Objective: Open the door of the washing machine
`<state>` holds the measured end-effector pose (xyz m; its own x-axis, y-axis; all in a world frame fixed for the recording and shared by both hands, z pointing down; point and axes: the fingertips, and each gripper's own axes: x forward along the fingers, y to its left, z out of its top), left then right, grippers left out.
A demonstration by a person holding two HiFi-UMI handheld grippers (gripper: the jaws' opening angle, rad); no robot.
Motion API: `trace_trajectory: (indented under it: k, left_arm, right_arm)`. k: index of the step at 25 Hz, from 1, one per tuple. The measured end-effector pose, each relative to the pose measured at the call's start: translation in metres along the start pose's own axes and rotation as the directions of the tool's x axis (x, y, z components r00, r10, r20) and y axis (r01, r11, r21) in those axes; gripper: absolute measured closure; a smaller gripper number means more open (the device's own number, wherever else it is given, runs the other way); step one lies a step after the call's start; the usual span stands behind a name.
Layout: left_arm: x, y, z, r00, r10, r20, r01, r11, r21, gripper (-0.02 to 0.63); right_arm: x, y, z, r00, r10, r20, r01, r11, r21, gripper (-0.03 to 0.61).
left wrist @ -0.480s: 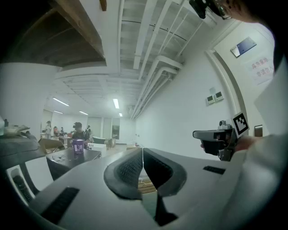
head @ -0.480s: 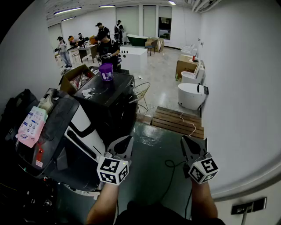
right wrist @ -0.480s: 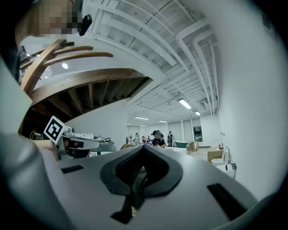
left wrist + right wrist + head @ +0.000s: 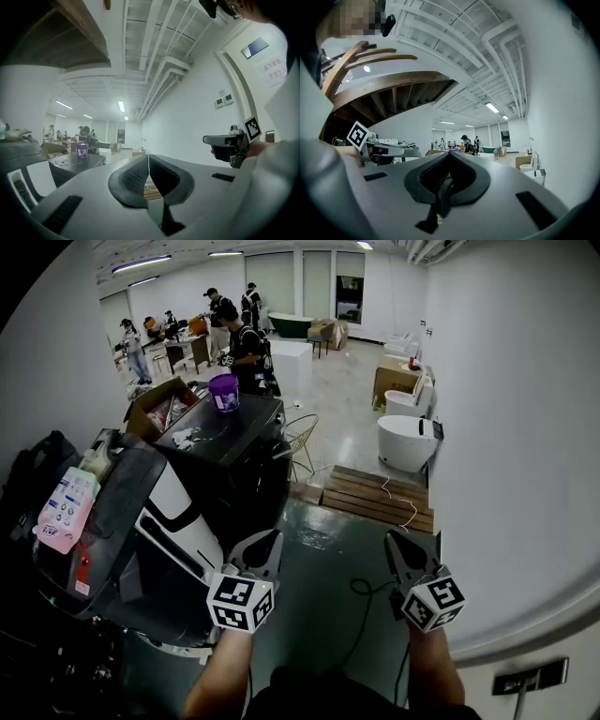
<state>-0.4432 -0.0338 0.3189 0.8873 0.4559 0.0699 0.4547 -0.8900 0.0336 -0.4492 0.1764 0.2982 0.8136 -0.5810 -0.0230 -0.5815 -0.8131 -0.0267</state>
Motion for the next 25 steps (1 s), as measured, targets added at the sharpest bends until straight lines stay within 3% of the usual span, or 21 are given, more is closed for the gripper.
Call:
trace_trajectory:
  k: [12,16,25]
  left_arm:
    - [0.004,-0.002,-0.002,1.0,0.016,-0.011,-0.016,1.0,-0.003,0.586]
    - [0.005,-0.003,-0.006,1.0,0.004,-0.024,-0.004,1.0,-0.013,0.506]
    - [0.011,-0.003,-0.011,0.999,0.009,-0.046,-0.01,1.0,-0.024,0.389]
  right_arm:
    - [-0.004,-0.004,0.0,1.0,-0.019,0.003,0.019,0.999,0.043,0.561]
    - [-0.005,-0.005,0.0,1.0,-0.008,0.014,0.007,0.998,0.055,0.556]
    - [-0.002,-0.006,-0.007,1.0,0.017,-0.015,-0.016,0.998,0.062,0.4]
